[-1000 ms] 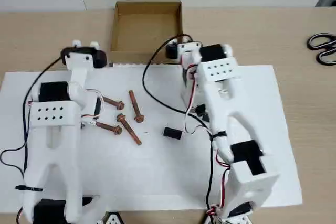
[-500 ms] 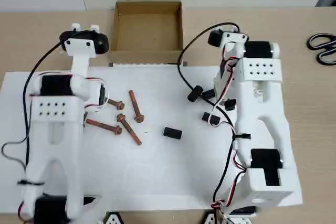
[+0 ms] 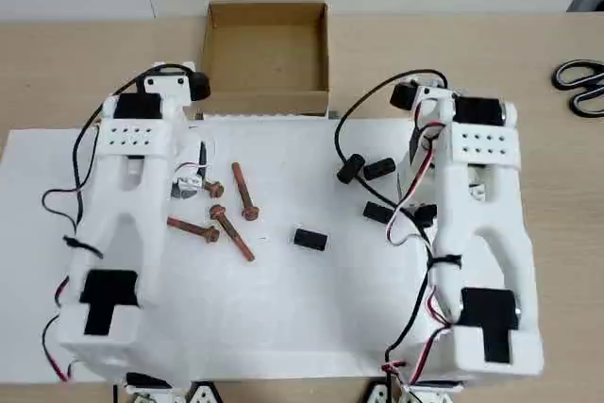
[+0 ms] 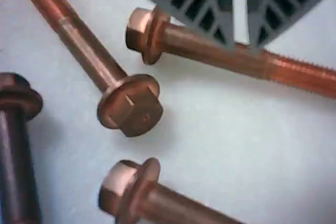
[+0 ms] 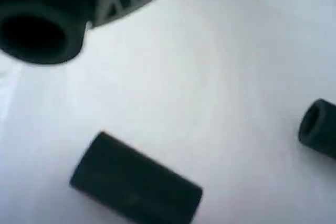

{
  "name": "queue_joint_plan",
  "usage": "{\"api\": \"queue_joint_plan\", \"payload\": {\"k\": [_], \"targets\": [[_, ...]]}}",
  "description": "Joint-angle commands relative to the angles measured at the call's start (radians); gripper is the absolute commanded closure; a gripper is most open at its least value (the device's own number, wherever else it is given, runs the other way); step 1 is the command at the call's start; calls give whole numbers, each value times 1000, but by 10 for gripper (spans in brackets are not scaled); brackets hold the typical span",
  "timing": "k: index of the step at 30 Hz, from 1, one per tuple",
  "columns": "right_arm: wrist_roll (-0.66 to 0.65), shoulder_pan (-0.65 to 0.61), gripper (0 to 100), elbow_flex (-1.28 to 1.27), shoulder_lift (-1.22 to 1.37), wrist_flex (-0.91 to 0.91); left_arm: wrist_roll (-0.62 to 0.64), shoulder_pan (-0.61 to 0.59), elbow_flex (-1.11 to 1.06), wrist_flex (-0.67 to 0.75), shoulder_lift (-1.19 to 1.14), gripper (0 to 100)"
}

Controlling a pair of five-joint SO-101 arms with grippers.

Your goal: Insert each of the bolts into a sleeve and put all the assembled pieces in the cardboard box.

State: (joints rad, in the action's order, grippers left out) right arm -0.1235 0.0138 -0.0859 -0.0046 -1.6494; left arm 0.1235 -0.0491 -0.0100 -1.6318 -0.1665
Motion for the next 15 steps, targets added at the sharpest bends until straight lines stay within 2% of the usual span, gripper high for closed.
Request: {"api": "queue_joint_plan", "payload": {"k": [1, 8, 15], "targets": [[-2, 10, 993, -48, -85, 31, 18, -6, 44, -5, -12, 994], [-2, 10, 993, -176, -154, 73, 0, -12, 45, 95, -68, 992], [-11, 12, 993, -235, -209, 91, -310, -60, 157, 101, -121, 959]]}}
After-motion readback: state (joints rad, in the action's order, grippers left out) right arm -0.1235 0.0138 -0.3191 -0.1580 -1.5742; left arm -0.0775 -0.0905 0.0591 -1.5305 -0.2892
